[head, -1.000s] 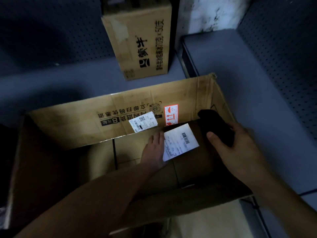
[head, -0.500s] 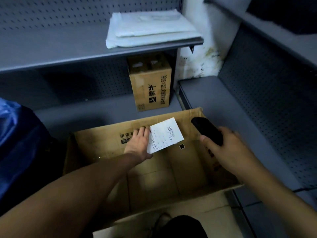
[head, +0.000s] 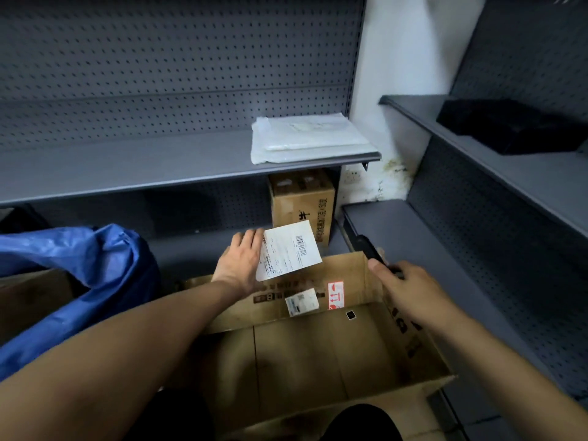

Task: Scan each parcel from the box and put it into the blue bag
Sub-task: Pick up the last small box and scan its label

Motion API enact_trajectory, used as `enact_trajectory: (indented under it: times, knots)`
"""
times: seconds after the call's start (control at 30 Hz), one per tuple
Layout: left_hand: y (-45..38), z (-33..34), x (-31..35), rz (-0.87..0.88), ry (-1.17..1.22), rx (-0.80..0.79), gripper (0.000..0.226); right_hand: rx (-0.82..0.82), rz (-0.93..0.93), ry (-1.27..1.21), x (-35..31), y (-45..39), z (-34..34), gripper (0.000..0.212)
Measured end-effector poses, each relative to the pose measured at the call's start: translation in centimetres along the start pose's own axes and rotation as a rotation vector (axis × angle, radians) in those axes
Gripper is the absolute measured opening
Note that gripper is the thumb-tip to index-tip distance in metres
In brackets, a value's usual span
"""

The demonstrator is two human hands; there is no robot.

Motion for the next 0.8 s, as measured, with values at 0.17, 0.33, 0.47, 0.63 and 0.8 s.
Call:
enact_trajectory:
  times: [0.17,0.33,0.47,0.63,0.8]
  knots:
    - [0.1,-4.9,-3.9,-0.047,-0.039,0.055,0.121,-0.084,0.083,-0.261,-4.1,1.8,0.3,0.041]
    - [1.1,-8.2,-6.8,-0.069,-0.093,0.113,0.114,-0.215,0.180,-0.343,-7.1,3.0,1.8,0.053]
    - [2.2,-10.5,-8.5,-0.080,-0.141,0.130,0.115,-0.274,0.157,-0.368,-9.3,4.5,2.7,0.051]
    - [3.3,-12.7,-10.5,-0.106,-0.192,0.158,0.112,-0.306,0.186,-0.362,-11.0,5.8,2.8,0.055]
    - [4.1,-14.4,-11.5,-0.109,-0.203,0.176,0.116,-0.310,0.187,-0.367,-12.1,6.7,2.9,0.053]
Point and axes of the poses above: each hand's wrist, its own y-axis away from the middle knuckle, its own z-axis out of the palm, x = y × z, the point moved 2 cm from there along -y, towards the middle knuckle, and after that the axes turned 7 degrees about x, right-handed, at the moved point
